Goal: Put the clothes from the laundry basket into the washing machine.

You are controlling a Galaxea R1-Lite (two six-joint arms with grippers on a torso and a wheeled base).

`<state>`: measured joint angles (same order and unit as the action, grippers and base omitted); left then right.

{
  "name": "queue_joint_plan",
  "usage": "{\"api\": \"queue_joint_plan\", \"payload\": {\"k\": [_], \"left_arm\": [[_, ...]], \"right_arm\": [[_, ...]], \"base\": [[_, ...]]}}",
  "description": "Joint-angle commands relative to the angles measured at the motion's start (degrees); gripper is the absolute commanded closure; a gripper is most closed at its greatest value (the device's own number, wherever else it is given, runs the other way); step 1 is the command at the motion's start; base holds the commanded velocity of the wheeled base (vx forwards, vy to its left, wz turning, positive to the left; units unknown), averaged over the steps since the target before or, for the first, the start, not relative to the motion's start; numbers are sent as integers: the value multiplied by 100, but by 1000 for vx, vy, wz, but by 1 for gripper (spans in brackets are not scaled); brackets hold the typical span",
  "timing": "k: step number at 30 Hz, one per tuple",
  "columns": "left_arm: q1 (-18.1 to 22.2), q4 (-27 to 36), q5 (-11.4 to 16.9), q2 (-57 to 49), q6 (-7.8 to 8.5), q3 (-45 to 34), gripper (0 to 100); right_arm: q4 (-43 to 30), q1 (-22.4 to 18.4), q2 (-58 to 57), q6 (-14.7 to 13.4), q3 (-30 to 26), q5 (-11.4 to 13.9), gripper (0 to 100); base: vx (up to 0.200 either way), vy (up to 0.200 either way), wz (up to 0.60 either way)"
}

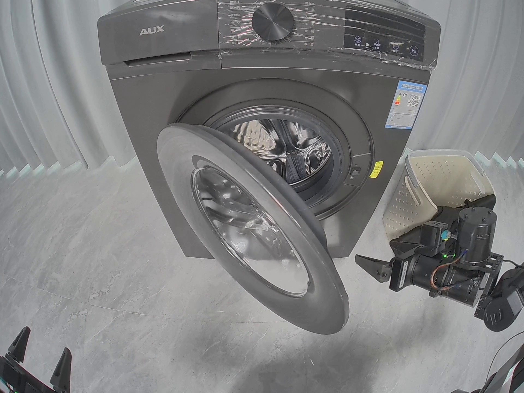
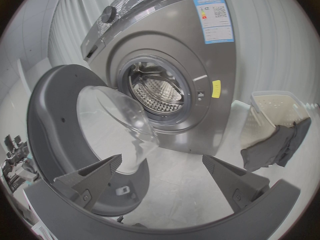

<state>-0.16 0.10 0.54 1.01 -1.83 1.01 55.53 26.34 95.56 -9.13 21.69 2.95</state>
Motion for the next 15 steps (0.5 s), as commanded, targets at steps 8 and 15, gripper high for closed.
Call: {"api": "queue_joint_plan", "payload": {"k": [8,15], "left_arm": [[-2,-1,-1,-101,-2,-84,0],[-2,-1,-10,-101,-2,-84,0]], "right_arm": [[11,881,622,-353,363,-866,0],[178,1092,736,-423,327,-814,0]], "base": [[0,0,0],[0,0,0]]}}
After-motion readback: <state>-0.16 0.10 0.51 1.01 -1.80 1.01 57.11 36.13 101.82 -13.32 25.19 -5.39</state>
